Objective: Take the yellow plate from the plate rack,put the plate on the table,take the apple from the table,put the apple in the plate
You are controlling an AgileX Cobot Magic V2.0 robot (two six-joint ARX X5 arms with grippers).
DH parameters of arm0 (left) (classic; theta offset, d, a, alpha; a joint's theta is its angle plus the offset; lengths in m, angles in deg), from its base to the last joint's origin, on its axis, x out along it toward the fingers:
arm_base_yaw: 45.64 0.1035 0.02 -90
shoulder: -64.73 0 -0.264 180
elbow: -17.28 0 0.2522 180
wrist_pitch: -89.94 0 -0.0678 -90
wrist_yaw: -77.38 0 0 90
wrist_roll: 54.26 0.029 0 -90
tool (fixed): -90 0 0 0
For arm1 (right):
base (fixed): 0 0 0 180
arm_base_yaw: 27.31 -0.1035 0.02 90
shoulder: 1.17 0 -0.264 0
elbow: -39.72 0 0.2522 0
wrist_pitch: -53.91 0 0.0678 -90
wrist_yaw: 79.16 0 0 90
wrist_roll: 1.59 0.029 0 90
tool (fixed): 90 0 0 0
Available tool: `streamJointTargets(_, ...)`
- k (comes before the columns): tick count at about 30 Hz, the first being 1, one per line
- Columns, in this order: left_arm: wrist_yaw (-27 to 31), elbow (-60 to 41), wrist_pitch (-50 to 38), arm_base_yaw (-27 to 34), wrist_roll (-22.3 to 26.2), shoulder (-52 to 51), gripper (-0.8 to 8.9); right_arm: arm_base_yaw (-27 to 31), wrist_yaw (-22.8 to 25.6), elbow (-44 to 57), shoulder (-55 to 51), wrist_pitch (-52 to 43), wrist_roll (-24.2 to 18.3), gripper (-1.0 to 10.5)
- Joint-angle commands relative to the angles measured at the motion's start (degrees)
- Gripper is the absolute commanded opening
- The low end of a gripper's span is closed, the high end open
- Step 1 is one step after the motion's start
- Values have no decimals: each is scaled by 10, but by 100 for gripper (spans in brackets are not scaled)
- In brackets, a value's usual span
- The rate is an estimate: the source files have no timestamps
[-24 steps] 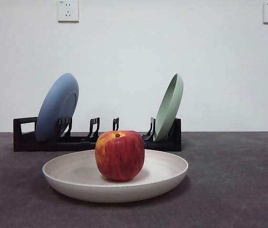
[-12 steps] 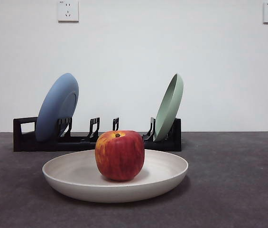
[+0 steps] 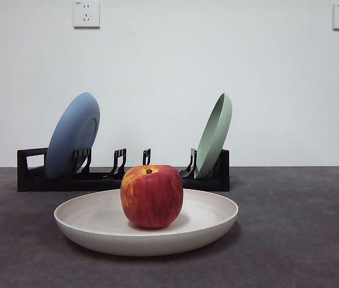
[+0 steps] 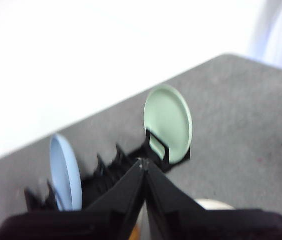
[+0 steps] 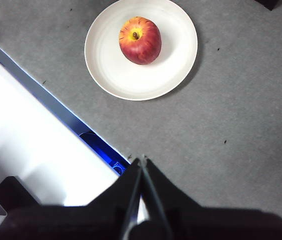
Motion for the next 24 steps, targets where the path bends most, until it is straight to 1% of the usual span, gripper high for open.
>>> streamJointTargets(1, -165, -7, -35, 107, 106, -20, -4, -1, 3, 2, 1, 12, 2, 2)
streamJointTargets(2, -213, -12, -48, 145, 122, -27, -4, -1, 3, 2, 1, 12, 2, 2)
streamJointTargets(4, -278, -24, -69, 215, 145, -43, -4, -1, 3, 2, 1, 12, 2, 2)
streamJointTargets(6, -316, -42, -87, 280, 154, -59, -4, -1, 3, 2, 1, 12, 2, 1)
streamJointTargets(9, -353, -86, -112, 361, 158, -96, -4, -1, 3, 2, 1, 12, 2, 2)
streamJointTargets(13, -364, -186, -174, 442, 158, -159, -4, -1, 3, 2, 1, 12, 2, 2)
streamJointTargets(16, -364, -282, -239, 480, 150, -208, -4, -1, 3, 2, 1, 12, 2, 2)
streamJointTargets(20, -363, -412, -316, 507, 113, -271, -4, -1, 3, 2, 1, 12, 2, 2)
streamJointTargets(24, -363, -517, -360, 518, 73, -322, -4, -1, 3, 2, 1, 12, 2, 2)
